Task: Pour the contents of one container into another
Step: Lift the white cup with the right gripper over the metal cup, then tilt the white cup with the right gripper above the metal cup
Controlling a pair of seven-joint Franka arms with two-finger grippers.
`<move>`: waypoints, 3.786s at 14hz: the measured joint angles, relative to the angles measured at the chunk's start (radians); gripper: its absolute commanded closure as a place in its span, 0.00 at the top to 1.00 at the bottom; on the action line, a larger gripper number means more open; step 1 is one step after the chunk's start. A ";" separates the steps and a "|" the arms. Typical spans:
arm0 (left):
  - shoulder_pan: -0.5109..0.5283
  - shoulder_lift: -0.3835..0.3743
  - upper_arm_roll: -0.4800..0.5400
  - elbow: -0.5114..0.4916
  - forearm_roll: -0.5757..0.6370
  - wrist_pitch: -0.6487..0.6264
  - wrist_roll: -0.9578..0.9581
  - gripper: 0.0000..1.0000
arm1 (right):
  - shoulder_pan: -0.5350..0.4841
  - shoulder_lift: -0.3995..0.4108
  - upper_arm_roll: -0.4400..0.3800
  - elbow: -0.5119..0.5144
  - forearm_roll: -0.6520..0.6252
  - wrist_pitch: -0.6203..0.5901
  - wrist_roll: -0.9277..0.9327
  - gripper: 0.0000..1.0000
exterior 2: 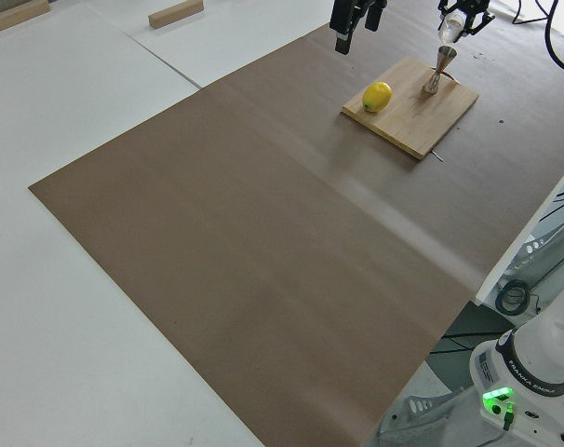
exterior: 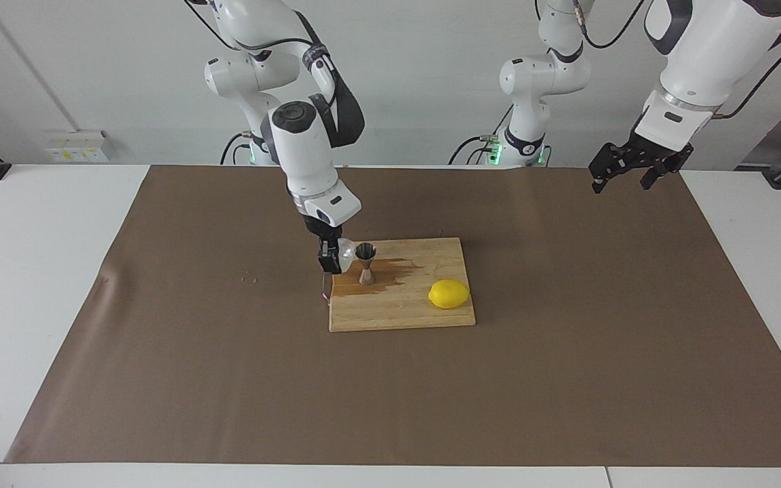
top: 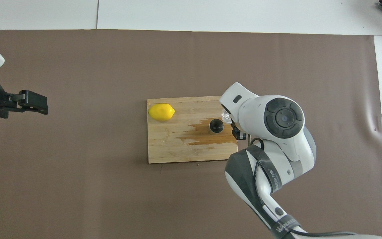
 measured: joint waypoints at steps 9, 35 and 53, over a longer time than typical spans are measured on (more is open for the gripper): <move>0.000 0.000 0.000 0.000 0.000 0.000 0.000 1.00 | 0.037 0.000 0.000 0.001 -0.182 -0.021 0.033 0.00; 0.000 0.000 0.000 0.000 0.000 0.000 0.000 1.00 | 0.135 0.012 0.001 -0.001 -0.580 -0.084 0.151 0.00; 0.000 0.000 0.000 0.000 0.000 0.000 0.000 1.00 | 0.180 -0.006 0.003 -0.003 -0.665 -0.177 0.196 0.00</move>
